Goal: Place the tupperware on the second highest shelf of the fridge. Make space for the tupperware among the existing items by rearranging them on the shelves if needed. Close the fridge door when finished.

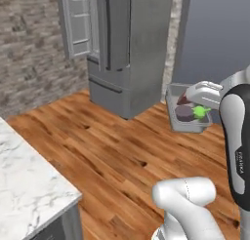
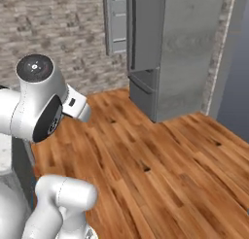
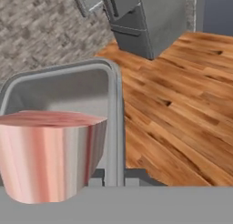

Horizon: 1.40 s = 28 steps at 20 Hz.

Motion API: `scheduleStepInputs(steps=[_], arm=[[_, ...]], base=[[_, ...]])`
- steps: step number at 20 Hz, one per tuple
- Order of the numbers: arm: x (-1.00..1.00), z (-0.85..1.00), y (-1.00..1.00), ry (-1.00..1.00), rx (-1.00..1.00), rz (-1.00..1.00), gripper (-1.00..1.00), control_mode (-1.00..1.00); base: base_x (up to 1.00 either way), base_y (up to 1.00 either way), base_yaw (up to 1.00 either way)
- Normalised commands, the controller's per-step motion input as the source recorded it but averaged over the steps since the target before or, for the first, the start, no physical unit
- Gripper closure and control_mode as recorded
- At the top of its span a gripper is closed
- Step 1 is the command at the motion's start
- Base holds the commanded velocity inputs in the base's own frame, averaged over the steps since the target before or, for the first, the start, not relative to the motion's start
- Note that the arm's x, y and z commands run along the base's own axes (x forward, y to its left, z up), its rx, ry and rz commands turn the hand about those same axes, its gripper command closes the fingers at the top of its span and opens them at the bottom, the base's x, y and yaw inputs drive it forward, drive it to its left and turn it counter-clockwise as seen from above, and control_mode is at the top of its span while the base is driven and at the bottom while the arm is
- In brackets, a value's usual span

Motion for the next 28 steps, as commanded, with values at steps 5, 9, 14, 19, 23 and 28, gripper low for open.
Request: scheduleStepInputs(steps=[5,9,14,19,23,28], arm=[[0.00,0.00,0.00,0.00,0.00,0.00,1.00,1.00],[0.00,0.00,0.00,0.00,0.00,0.00,1.00,1.00],[0.00,0.00,0.00,0.00,0.00,0.00,1.00,1.00],[0.00,0.00,0.00,0.00,0.00,0.00,1.00,1.00],[0.00,0.00,0.00,0.00,0.00,0.00,1.00,1.00],[0.00,0.00,0.00,0.00,0.00,0.00,1.00,1.00]], base=[[0.88,-0.65,-0.22],[1.00,-0.04,0.13],[1.00,0.05,0.33],[1.00,0.26,0.32],[1.00,0.44,0.24],[1.00,0.32,0.11]])
